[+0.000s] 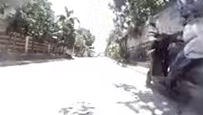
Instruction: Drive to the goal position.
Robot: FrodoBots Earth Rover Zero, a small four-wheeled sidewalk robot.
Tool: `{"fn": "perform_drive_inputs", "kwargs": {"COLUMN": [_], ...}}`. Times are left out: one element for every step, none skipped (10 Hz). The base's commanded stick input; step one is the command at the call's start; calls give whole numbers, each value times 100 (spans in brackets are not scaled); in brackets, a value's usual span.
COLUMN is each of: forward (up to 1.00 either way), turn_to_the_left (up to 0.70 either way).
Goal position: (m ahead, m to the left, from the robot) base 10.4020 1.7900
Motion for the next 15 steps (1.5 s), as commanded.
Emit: {"fn": "perform_drive_inputs", "kwargs": {"forward": [100, 100, 100, 100, 100, 100, 100, 100, 100, 100, 100, 100, 100, 100, 100], "turn_to_the_left": [0, 0, 0, 0, 0, 0, 0, -4, -22, -40, -40, -14, 0, 0, 0]}}
